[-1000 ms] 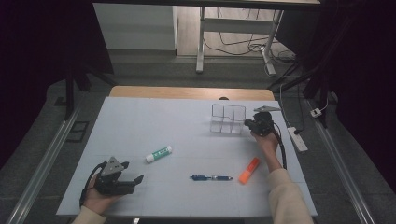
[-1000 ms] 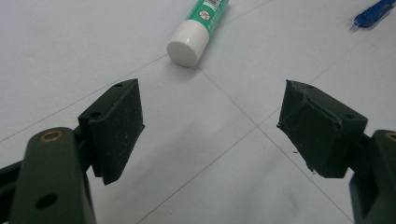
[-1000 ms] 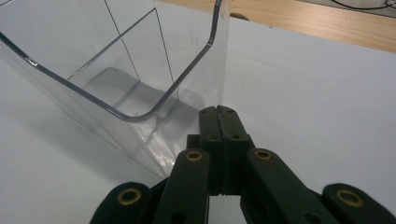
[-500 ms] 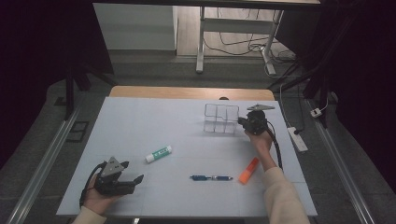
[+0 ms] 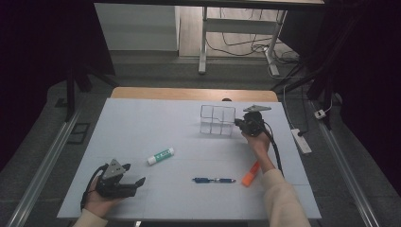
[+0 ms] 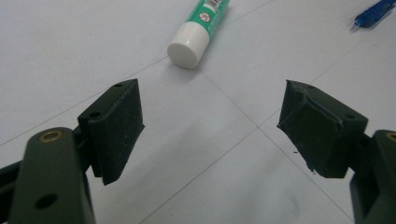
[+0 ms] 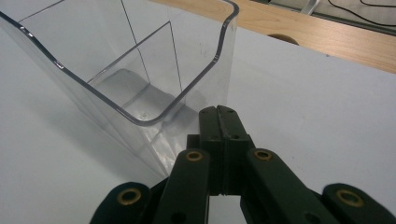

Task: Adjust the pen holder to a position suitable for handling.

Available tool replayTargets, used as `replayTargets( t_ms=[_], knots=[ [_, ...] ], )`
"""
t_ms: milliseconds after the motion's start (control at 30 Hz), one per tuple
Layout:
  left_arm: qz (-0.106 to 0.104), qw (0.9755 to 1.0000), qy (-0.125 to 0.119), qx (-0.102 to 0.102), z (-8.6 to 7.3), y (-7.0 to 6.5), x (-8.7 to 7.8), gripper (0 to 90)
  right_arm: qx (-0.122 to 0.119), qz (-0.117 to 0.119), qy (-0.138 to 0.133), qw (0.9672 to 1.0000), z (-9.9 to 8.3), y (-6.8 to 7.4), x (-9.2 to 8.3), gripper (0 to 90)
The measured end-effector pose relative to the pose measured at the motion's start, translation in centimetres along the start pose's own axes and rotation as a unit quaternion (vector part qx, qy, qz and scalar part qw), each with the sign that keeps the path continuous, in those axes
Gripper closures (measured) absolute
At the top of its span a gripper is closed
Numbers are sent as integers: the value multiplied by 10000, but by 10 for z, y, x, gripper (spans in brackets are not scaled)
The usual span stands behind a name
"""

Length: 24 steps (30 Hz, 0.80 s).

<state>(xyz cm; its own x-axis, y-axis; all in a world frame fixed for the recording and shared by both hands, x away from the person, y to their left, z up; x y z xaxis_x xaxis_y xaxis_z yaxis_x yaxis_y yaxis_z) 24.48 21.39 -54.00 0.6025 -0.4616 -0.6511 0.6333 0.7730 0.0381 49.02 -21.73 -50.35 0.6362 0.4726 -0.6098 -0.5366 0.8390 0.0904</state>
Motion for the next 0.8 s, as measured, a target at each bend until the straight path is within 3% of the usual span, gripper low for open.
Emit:
replayTargets(
  t_ms=[800],
  knots=[
    [-25,10000,23,21,-1,0,1,219,-186,76,67,9998,12,23,14,893]
  ],
)
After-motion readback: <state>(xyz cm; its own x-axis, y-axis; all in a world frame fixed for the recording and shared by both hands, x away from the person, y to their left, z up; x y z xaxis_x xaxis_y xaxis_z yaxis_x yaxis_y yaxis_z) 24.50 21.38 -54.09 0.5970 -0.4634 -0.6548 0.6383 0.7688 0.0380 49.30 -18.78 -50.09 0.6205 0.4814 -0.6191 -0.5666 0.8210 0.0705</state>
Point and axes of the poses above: each handheld gripper's, and its own axes: x roughly forward along the jaws, z roughly out of its top, y roughly to its left, the point moved 2 cm from there along x, roughly forward along the jaws, and after that the axes turned 6 degrees about x, right-handed, at the moved point
